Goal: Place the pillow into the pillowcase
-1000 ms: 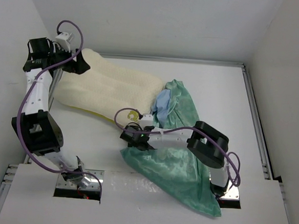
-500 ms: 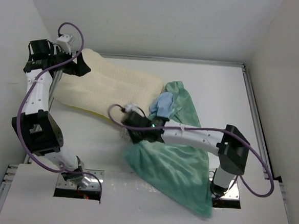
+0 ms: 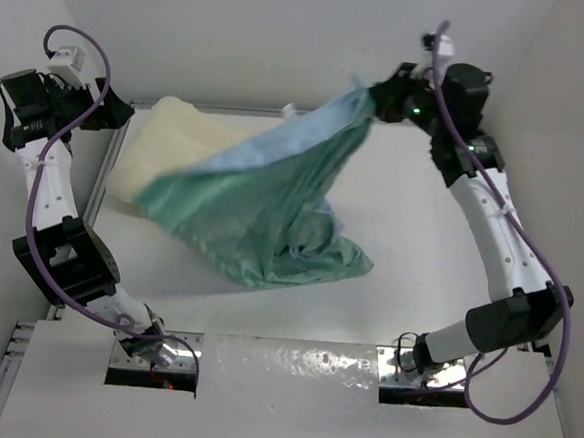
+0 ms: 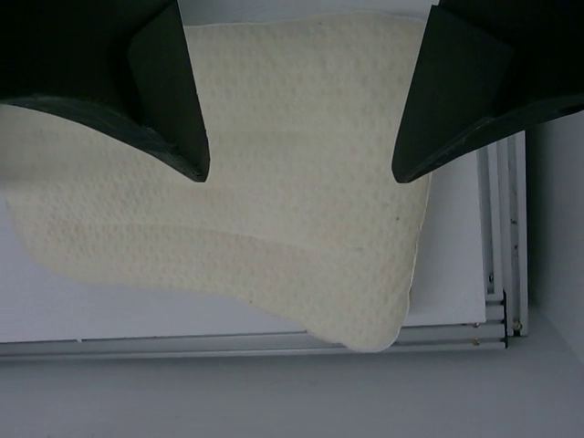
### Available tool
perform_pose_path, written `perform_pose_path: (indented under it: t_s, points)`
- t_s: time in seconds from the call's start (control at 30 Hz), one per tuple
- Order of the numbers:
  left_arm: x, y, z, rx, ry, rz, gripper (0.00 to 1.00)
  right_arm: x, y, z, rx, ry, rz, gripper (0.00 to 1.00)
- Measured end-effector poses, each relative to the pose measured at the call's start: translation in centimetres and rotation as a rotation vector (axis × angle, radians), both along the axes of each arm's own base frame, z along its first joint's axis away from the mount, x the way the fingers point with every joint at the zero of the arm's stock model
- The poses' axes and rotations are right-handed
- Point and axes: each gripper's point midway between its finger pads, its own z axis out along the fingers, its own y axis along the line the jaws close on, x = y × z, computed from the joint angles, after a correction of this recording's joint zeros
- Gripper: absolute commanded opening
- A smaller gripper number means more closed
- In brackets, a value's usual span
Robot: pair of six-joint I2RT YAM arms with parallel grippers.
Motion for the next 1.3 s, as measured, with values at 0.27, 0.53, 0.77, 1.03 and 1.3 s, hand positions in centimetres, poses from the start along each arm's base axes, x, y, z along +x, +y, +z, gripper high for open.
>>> perform_pose_path:
  t_s: [0.27, 0.53, 0.77, 1.03, 1.3]
  points:
    - [0.6, -2.6, 1.0, 0.065, -0.022, -0.095, 0.77, 7.9, -25.0, -14.4, -0.260, 0.417, -0.782, 0.99]
    - [0.2, -19.9, -4.0, 0.242, 0.088, -0.613, 0.80, 4.5, -10.1, -20.0, -0.658, 0.357, -0.441, 0.01]
    - [-1.4, -20.5, -8.1, 0.193, 0.212, -0.646, 0.80, -4.0, 2.4, -19.2, -0.514, 0.210, -0.119, 0.81]
    - [-1.6, -17.4, -9.5, 0.176, 0.261, -0.522, 0.81, -5.8, 14.6, -25.0, -0.570, 0.242, -0.124, 0.82]
    - [-2.2, -14.8, -9.8, 0.144, 0.285, -0.453, 0.81, -5.8, 12.3, -32.3, -0.784, 0.285, -0.386, 0.67]
